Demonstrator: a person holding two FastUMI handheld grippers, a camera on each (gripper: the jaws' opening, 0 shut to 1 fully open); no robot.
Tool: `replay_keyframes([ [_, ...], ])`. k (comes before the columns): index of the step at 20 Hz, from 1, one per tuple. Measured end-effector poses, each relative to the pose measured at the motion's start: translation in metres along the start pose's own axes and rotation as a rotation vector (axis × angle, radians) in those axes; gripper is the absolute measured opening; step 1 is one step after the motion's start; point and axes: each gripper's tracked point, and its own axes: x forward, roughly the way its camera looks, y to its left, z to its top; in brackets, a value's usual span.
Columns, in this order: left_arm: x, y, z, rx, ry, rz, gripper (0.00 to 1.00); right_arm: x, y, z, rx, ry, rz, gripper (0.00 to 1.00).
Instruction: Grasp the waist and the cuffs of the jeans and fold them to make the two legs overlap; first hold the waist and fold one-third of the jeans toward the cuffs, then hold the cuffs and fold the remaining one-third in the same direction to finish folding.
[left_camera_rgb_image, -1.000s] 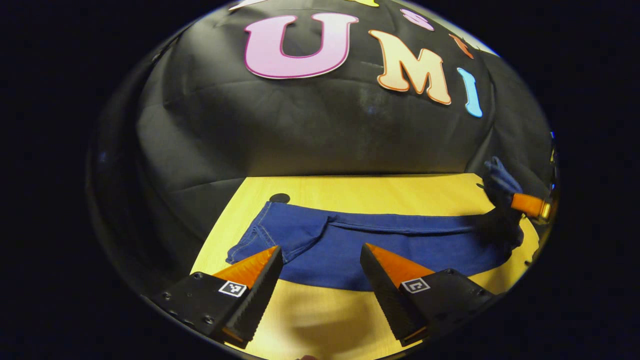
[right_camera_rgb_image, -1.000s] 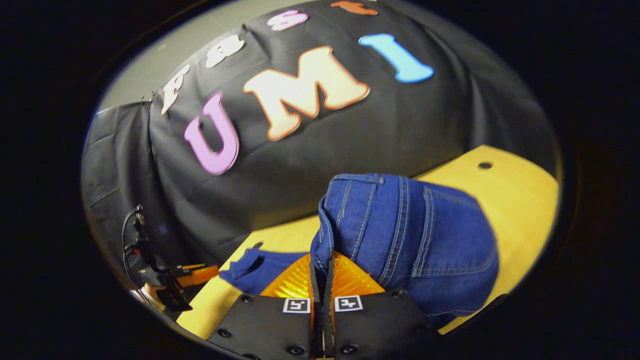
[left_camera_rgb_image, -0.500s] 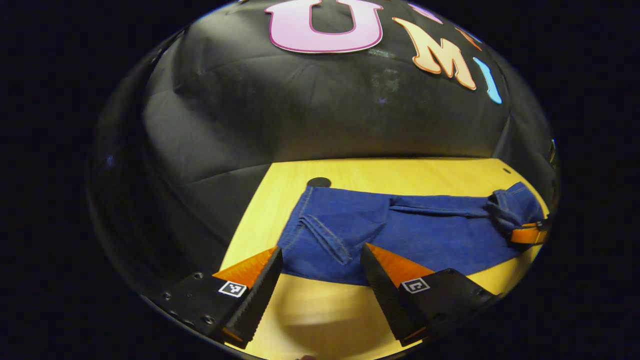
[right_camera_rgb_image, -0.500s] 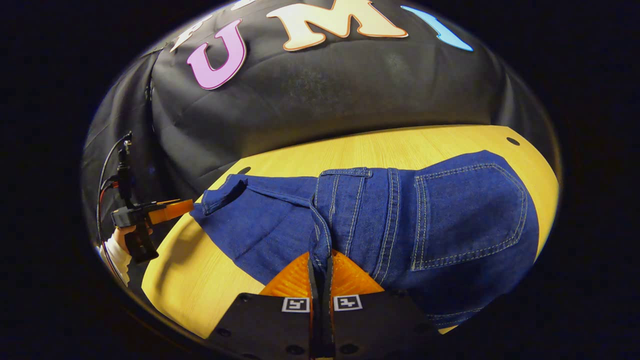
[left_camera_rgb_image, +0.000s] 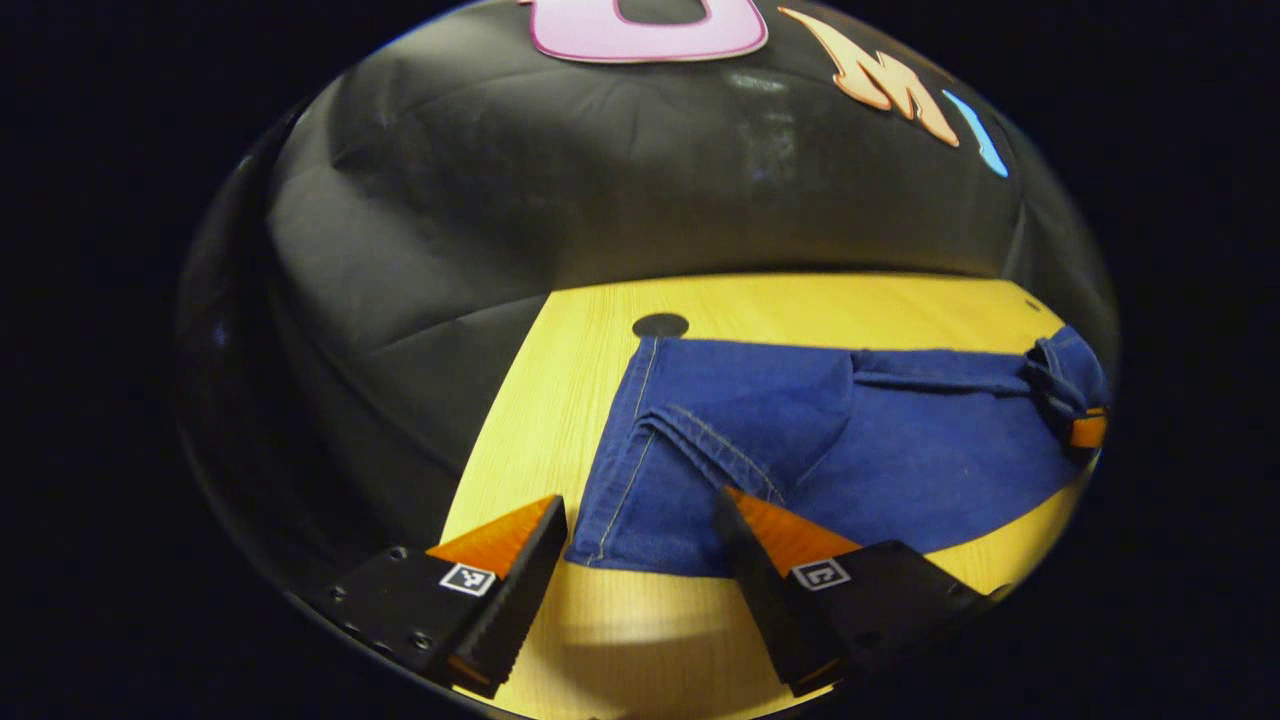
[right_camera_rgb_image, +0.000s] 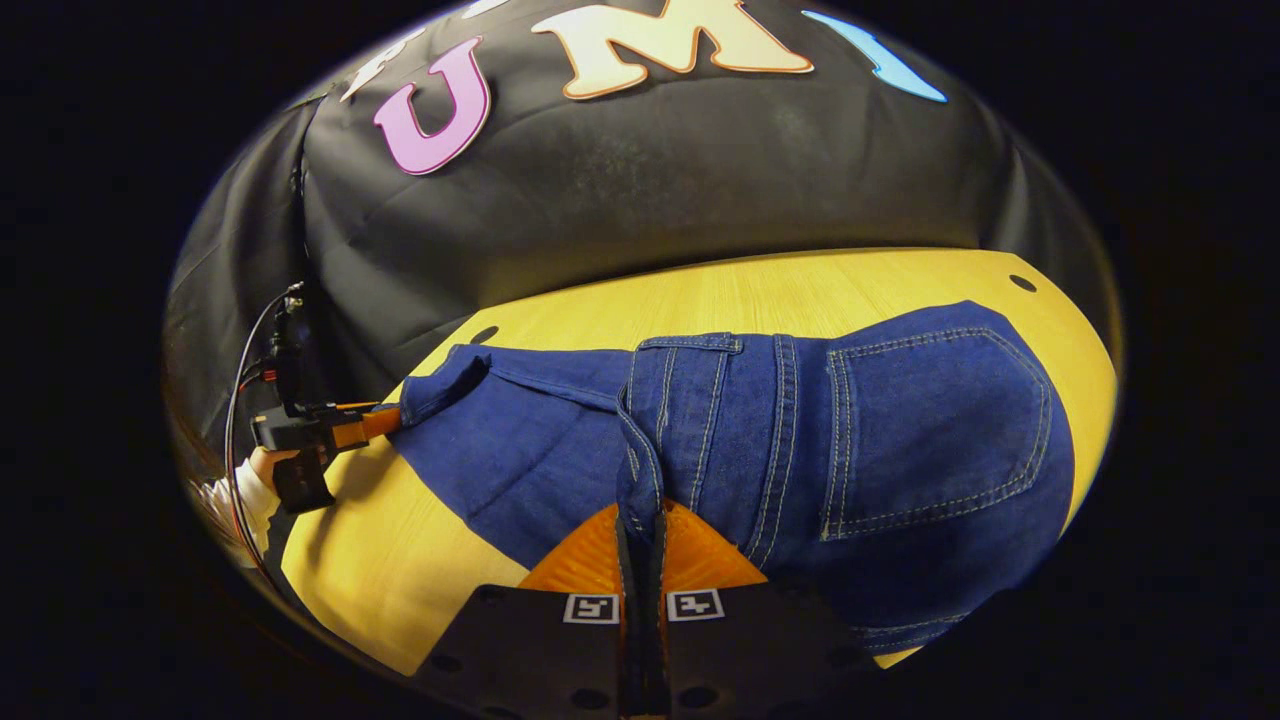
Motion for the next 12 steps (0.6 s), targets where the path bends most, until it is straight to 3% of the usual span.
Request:
replay_keyframes([
  [3, 0.0, -0.007, -0.002, -0.055, -0.017, -0.029, 0.9, 0.0, -0.002, 0.003, 0.004, -0.003, -0.015, 0.04],
  [4, 0.001, -0.01, -0.003, -0.058, -0.012, -0.037, 0.83, 0.001, -0.002, 0.003, 0.009, -0.003, -0.016, 0.04],
  [5, -0.001, -0.013, -0.006, -0.06, -0.005, -0.046, 0.83, 0.003, 0.0, 0.004, 0.018, -0.002, -0.013, 0.06],
  [6, -0.002, -0.018, -0.004, -0.066, -0.005, -0.06, 0.75, 0.001, 0.001, 0.005, 0.026, -0.003, -0.015, 0.18],
  [7, -0.002, -0.023, -0.003, -0.069, -0.004, -0.071, 0.67, 0.0, 0.002, 0.006, 0.04, 0.002, -0.013, 0.17],
  [9, -0.002, -0.033, -0.002, -0.076, -0.003, -0.101, 0.46, -0.005, 0.01, 0.01, 0.07, 0.0, 0.021, 0.31],
  [11, -0.002, -0.036, 0.001, -0.082, -0.001, -0.092, 0.16, -0.015, 0.021, 0.017, 0.086, -0.017, 0.05, 0.59],
  [12, -0.002, -0.036, 0.001, -0.082, -0.002, -0.076, 0.1, -0.024, 0.02, 0.021, 0.084, -0.028, 0.039, 0.73],
])
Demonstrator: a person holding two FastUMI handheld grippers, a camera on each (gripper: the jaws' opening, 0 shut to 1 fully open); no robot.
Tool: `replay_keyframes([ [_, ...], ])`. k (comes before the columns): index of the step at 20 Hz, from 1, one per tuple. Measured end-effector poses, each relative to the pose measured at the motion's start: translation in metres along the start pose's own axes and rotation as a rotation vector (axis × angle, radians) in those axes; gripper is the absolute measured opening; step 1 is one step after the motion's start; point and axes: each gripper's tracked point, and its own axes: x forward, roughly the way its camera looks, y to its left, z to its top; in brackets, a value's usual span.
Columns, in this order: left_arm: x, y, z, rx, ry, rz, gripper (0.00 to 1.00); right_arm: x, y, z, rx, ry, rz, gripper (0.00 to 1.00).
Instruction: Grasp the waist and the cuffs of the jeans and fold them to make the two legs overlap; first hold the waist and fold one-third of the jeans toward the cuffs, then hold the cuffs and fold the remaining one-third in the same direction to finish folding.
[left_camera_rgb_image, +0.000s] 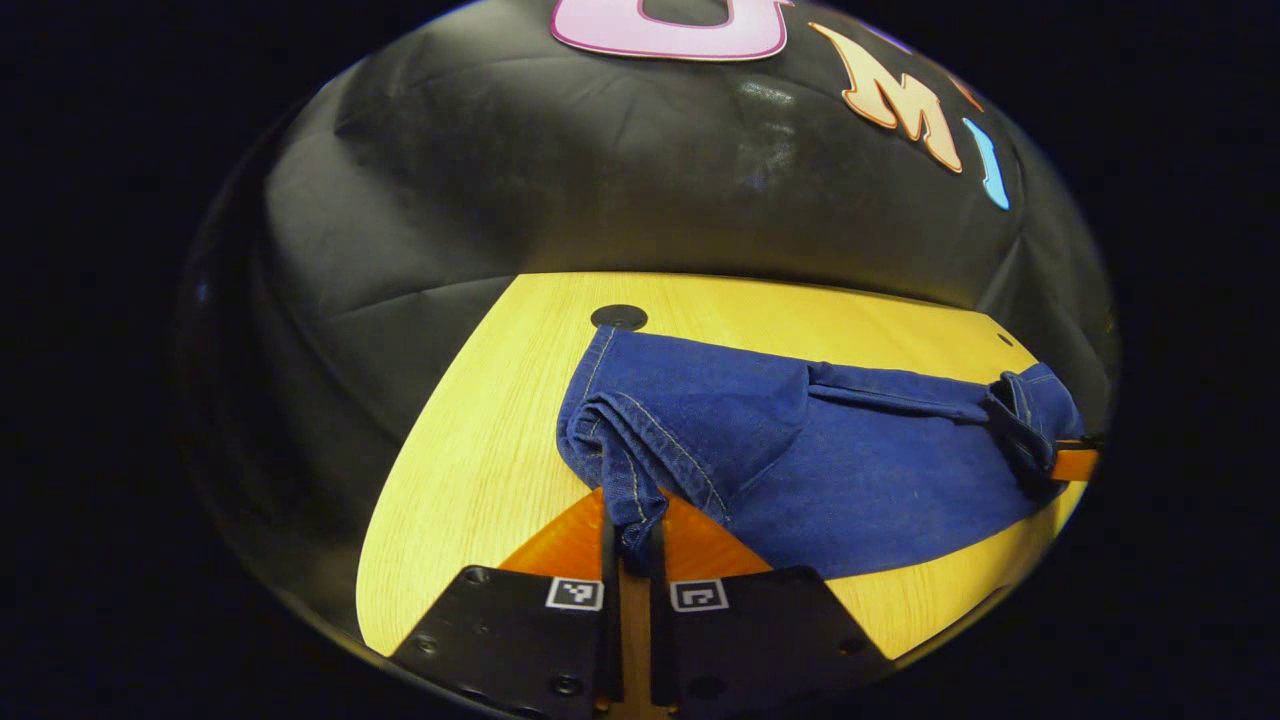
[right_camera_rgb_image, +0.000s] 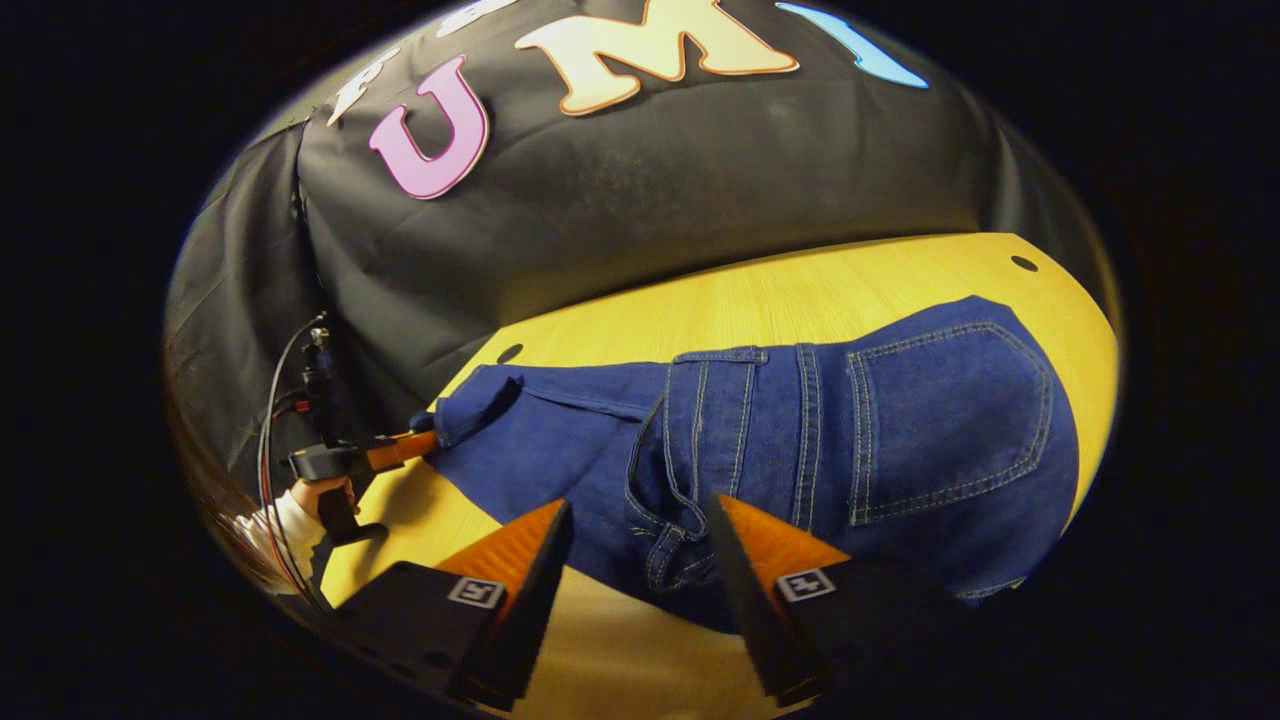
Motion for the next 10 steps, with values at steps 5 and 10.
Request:
replay_keyframes([
  [5, -0.015, -0.017, 0.026, -0.074, -0.052, -0.025, 0.0, -0.06, -0.018, 0.031, 0.045, -0.07, -0.063, 0.92],
  [10, -0.046, -0.072, 0.07, -0.05, -0.101, -0.14, 0.0, -0.114, -0.053, 0.048, 0.124, -0.103, -0.113, 0.92],
])
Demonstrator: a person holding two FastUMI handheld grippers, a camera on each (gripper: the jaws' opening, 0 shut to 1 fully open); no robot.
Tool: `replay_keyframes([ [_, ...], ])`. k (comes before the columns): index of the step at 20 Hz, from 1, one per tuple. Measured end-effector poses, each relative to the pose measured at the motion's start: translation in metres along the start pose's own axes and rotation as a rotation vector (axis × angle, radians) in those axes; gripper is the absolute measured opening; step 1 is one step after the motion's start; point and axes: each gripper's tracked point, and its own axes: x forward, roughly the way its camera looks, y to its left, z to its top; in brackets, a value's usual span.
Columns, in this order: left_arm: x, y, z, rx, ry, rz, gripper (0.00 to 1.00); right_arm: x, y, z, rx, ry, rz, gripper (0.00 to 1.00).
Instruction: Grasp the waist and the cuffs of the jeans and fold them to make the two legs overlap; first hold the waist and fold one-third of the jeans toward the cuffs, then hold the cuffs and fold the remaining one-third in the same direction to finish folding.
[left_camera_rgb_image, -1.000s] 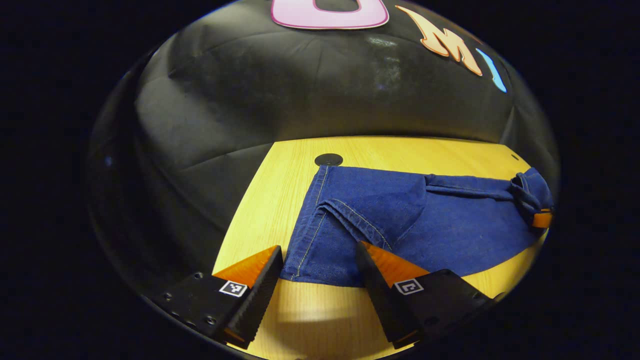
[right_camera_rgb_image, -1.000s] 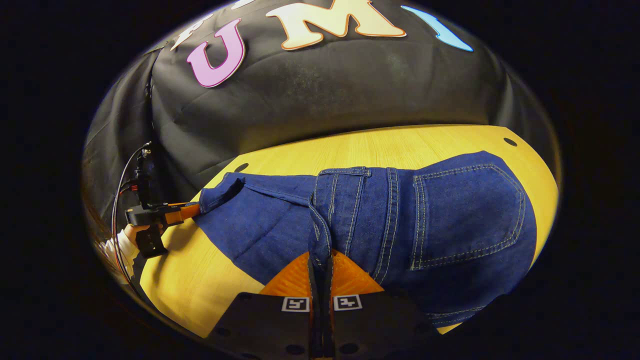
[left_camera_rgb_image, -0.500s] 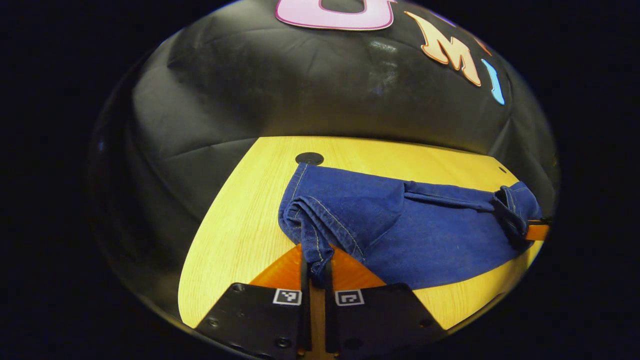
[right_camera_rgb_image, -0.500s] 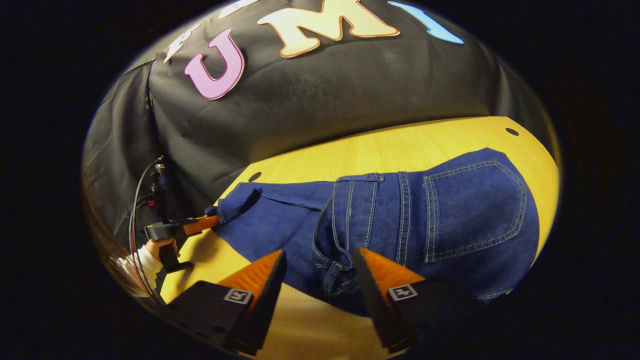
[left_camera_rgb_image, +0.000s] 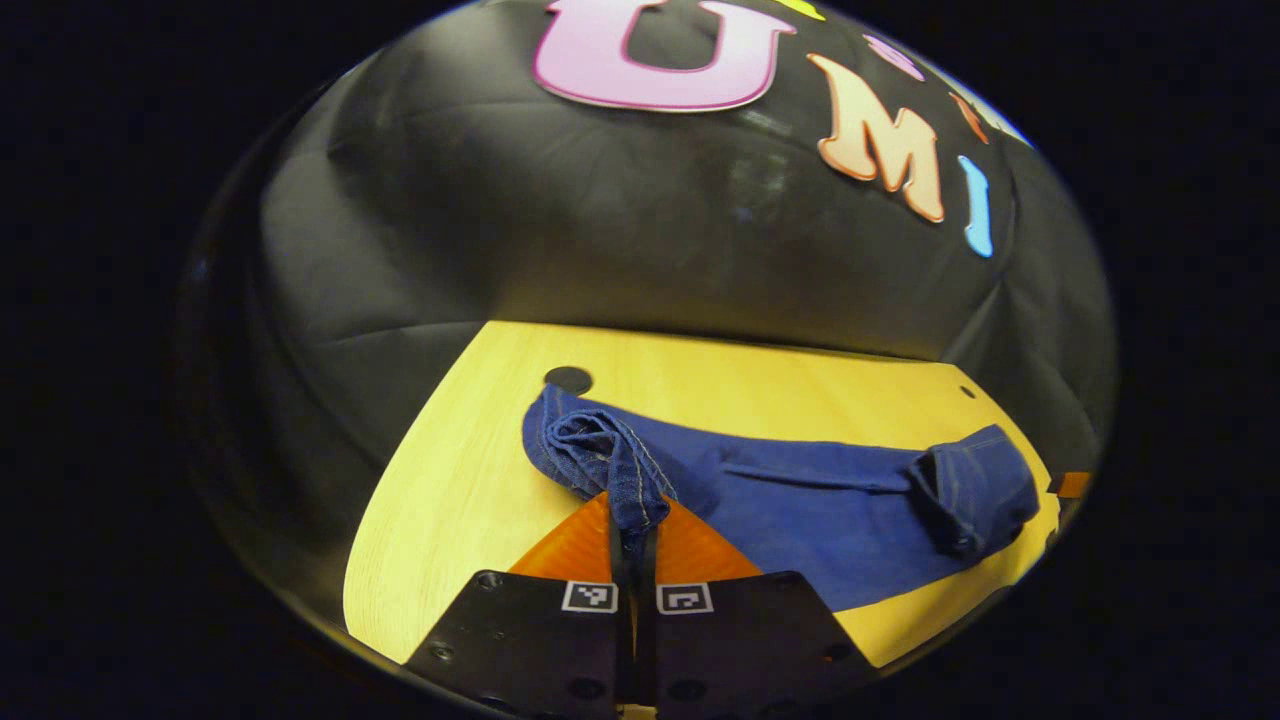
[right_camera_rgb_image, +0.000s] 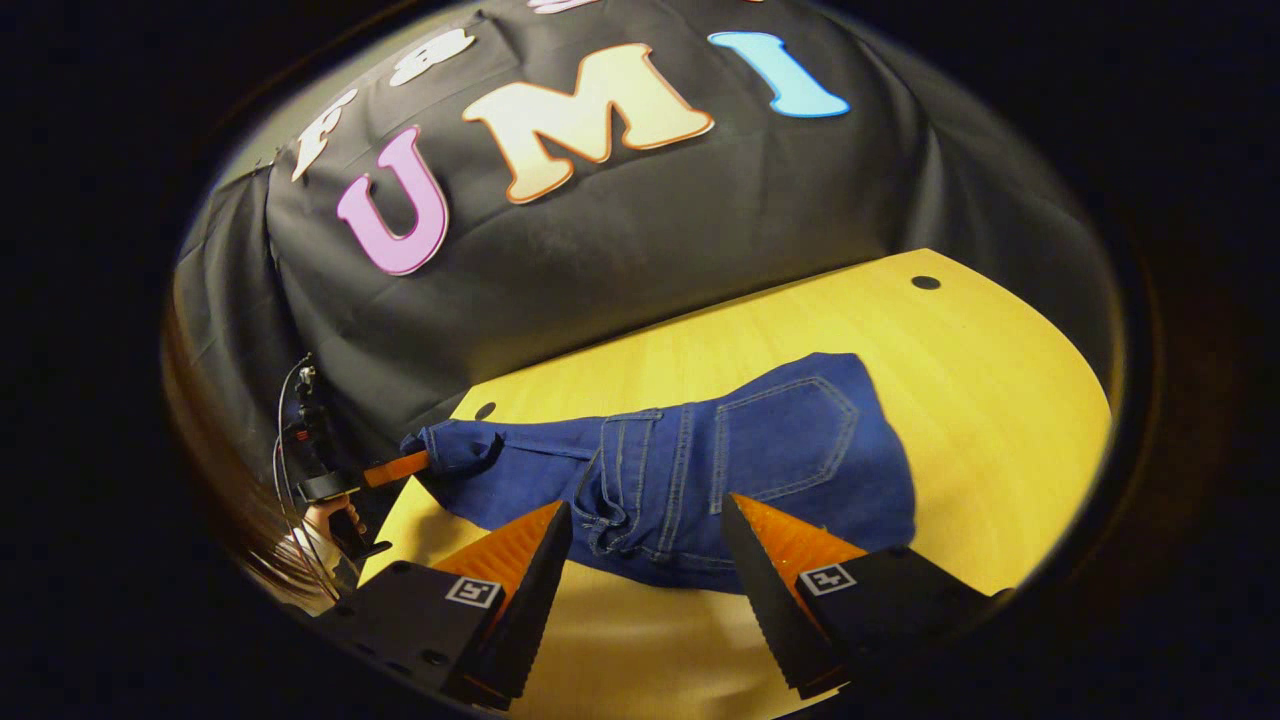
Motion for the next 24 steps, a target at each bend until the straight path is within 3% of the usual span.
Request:
replay_keyframes([
  [5, -0.005, -0.117, 0.028, 0.001, -0.006, -0.164, 0.0, -0.035, -0.04, 0.026, 0.027, -0.032, -0.009, 0.92],
  [10, -0.007, -0.25, 0.047, 0.04, -0.012, -0.252, 0.0, -0.061, -0.105, 0.046, 0.003, -0.023, -0.01, 0.92],
  [16, -0.002, -0.41, 0.063, 0.052, -0.027, -0.357, 0.0, -0.078, -0.167, 0.071, -0.005, -0.005, 0.043, 0.92],
  [20, -0.002, -0.465, 0.044, 0.164, -0.012, -0.35, 0.0, -0.088, -0.198, 0.08, -0.008, -0.012, 0.052, 0.92],
  [24, -0.022, -0.48, -0.016, 0.242, 0.082, -0.389, 0.02, -0.089, -0.21, 0.077, -0.033, -0.001, 0.056, 0.92],
])
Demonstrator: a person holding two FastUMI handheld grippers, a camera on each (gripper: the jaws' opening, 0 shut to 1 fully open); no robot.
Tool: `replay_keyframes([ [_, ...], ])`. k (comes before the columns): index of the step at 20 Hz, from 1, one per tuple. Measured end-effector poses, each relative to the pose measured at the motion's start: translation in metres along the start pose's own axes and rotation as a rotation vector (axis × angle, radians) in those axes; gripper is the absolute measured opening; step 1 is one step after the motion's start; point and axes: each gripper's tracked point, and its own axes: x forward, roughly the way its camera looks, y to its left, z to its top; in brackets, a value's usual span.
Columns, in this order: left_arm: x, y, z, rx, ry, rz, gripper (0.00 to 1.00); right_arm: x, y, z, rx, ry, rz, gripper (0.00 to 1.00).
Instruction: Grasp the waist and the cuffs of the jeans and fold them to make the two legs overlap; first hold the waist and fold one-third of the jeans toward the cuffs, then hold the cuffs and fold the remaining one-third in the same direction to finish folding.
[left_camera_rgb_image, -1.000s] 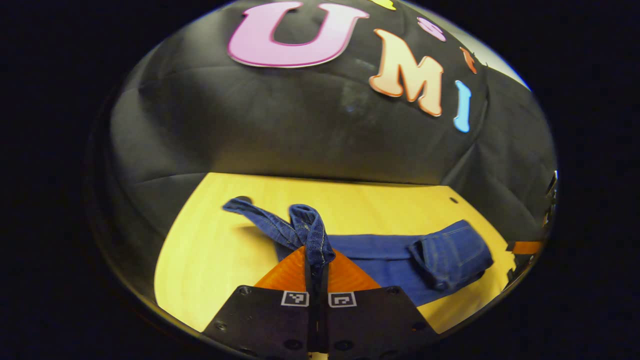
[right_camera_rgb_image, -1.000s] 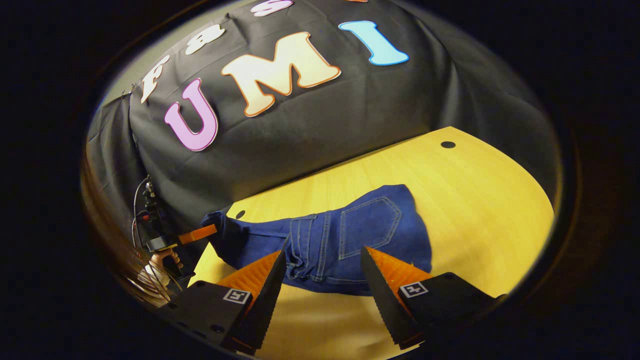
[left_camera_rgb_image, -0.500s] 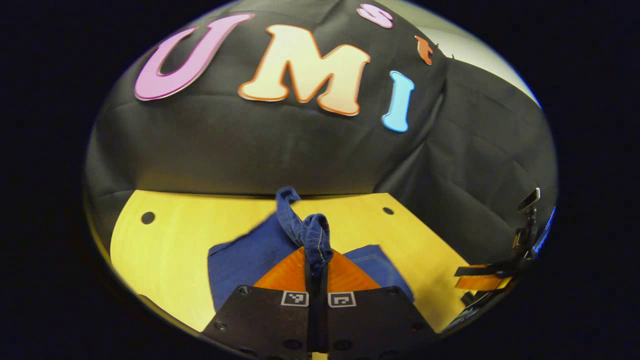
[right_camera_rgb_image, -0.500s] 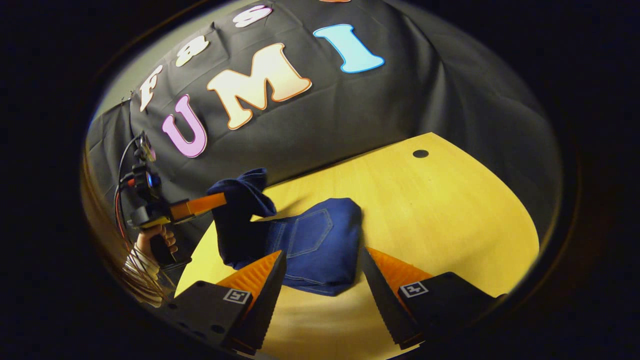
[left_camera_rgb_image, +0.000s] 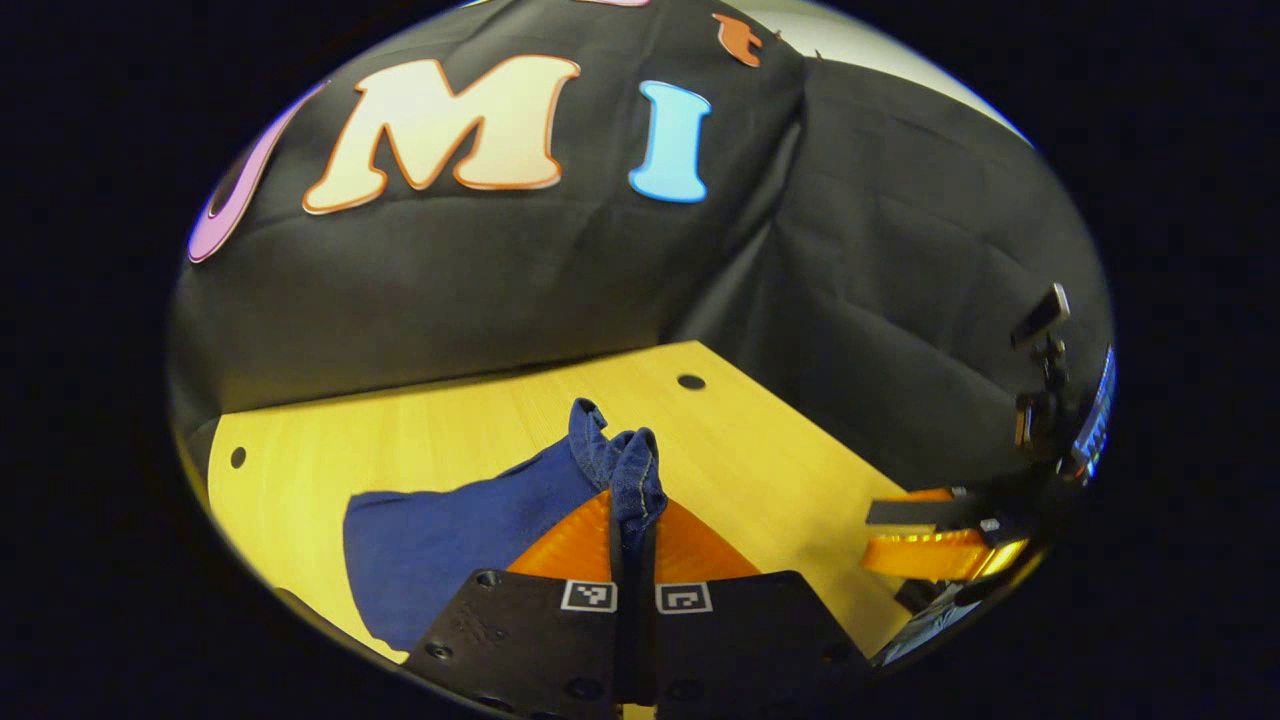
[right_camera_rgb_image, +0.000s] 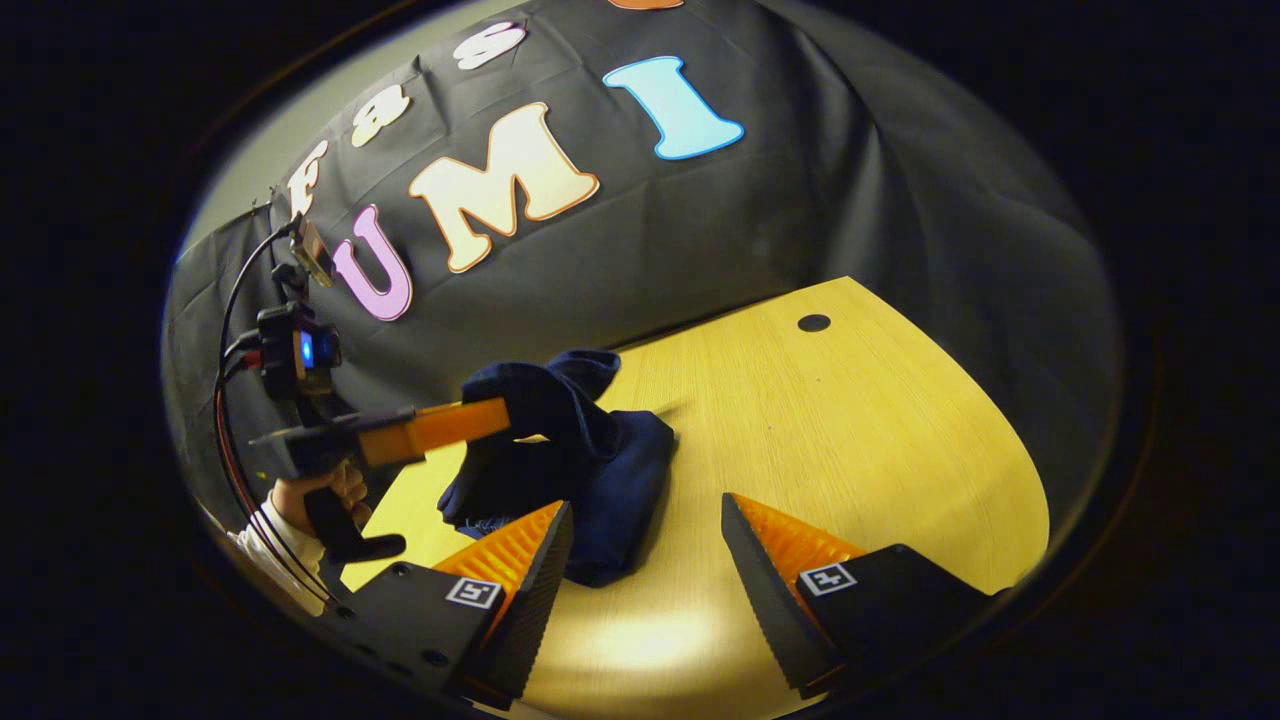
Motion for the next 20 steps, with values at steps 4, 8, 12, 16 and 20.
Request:
replay_keyframes([
  [4, 0.003, -0.015, -0.07, 0.089, 0.108, 0.037, 0.0, 0.003, 0.009, -0.006, -0.021, 0.014, 0.011, 0.92],
  [8, 0.005, -0.018, -0.106, 0.091, 0.168, 0.032, 0.19, 0.002, 0.026, -0.011, -0.027, 0.019, 0.008, 0.92],
  [12, -0.034, -0.013, -0.091, -0.029, 0.101, 0.038, 0.75, -0.011, 0.053, -0.012, -0.024, -0.006, -0.013, 0.92],
  [16, -0.102, 0.046, -0.07, -0.083, 0.012, 0.191, 0.94, -0.02, 0.093, -0.009, -0.052, -0.049, -0.02, 0.92],
  [20, -0.158, 0.099, -0.063, -0.141, -0.048, 0.285, 0.94, -0.02, 0.126, -0.008, -0.037, -0.082, -0.005, 0.93],
])
